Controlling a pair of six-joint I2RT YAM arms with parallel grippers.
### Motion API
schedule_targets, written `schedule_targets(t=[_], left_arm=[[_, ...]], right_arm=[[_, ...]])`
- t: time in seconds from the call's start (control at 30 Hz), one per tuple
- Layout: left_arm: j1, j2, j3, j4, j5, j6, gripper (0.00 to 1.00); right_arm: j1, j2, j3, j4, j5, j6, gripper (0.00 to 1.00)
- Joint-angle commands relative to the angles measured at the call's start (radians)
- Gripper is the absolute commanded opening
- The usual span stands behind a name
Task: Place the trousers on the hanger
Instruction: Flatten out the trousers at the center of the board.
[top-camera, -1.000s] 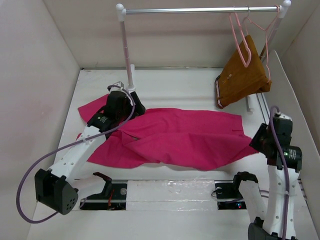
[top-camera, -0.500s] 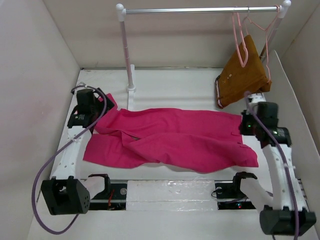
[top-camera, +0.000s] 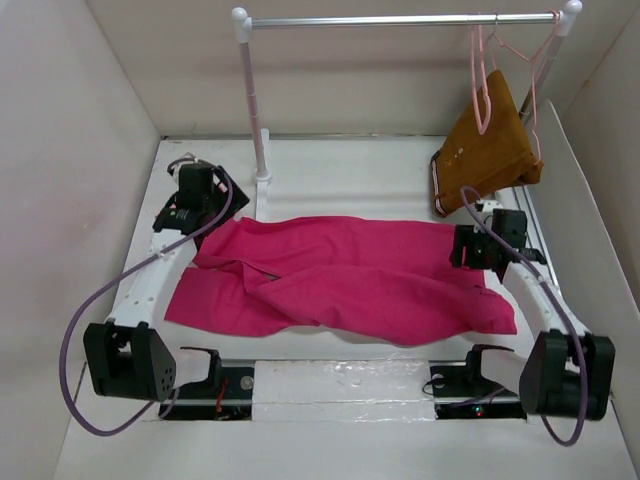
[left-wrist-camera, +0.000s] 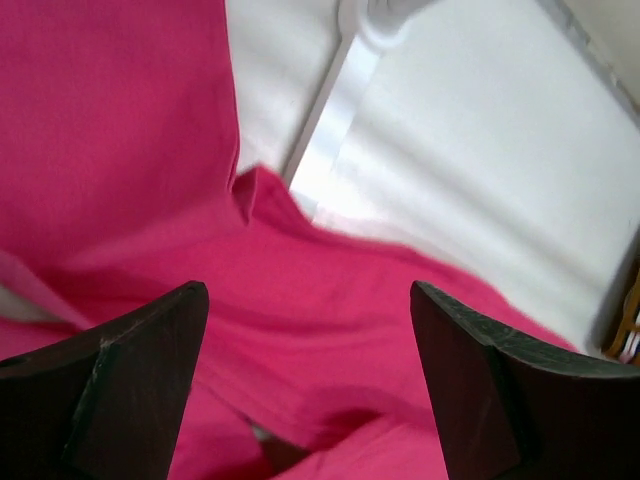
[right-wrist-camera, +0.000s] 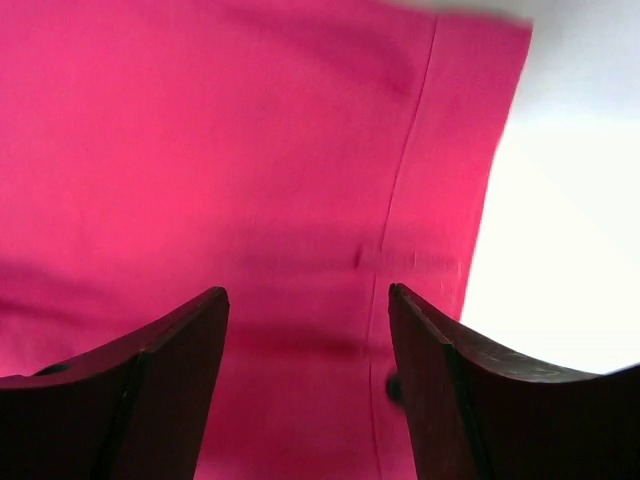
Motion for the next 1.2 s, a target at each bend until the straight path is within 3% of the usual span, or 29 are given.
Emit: schedule_targets(t=[0.0, 0.07, 0.17, 0.27, 0.43, 0.5, 0.53, 0.57, 0.67, 0.77, 0.93, 1.1, 1.13, 1.17], left_arm=[[-0.01, 0.081, 0.125, -0.028, -0.154, 0.007, 0.79], [0.016, 0.214, 0.238, -0.095, -0.2, 0.021, 0.8], [0.052, 0.283, 0.296, -0.105, -0.224, 0.025, 0.83], [0.091, 0.356, 0.35, -0.083, -0.193, 0.039, 0.87], [0.105, 0.486, 0.43, -0.086, -0.193, 0.045, 0.87], [0.105, 0.535, 0.455, -0.083, -0.182, 0.041, 0.87], [0.117, 0.547, 0.461, -0.083, -0.176, 0.029, 0.86], [0.117, 0.561, 0.472, -0.083, -0.165, 0.021, 0.86], [0.164, 0.587, 0.467, -0.077, -0.115, 0.007, 0.85], [0.178, 0.587, 0.453, -0.056, -0.107, 0.021, 0.84], [0.188, 0.618, 0.495, -0.085, -0.158, 0.041, 0.85], [0.188, 0.67, 0.53, -0.1, -0.207, 0.062, 0.85], [0.188, 0.682, 0.538, -0.109, -0.208, 0.062, 0.85], [0.188, 0.695, 0.548, -0.109, -0.213, 0.065, 0.85]], right_arm=[[-0.086, 0.13, 0.08, 0.209, 0.039, 0.026, 0.71], [-0.167, 0.21, 0.09, 0.321, -0.039, 0.046, 0.77], [-0.18, 0.303, 0.117, 0.385, -0.039, 0.04, 0.78], [-0.189, 0.447, 0.192, 0.376, -0.065, -0.006, 0.78], [-0.198, 0.542, 0.22, 0.412, -0.116, 0.017, 0.79], [-0.198, 0.576, 0.226, 0.407, -0.133, 0.021, 0.74], [-0.198, 0.584, 0.225, 0.409, -0.139, 0.029, 0.69], [-0.198, 0.587, 0.211, 0.41, -0.134, 0.038, 0.39], [-0.213, 0.546, 0.139, 0.466, -0.136, 0.09, 0.05], [-0.252, 0.434, 0.091, 0.494, -0.105, 0.112, 0.0], [-0.298, 0.309, 0.154, 0.458, -0.055, 0.12, 0.0], [-0.318, 0.367, 0.286, 0.376, 0.007, 0.098, 0.01], [-0.318, 0.386, 0.316, 0.37, -0.01, 0.097, 0.08], [-0.318, 0.422, 0.335, 0.352, -0.016, 0.095, 0.29]])
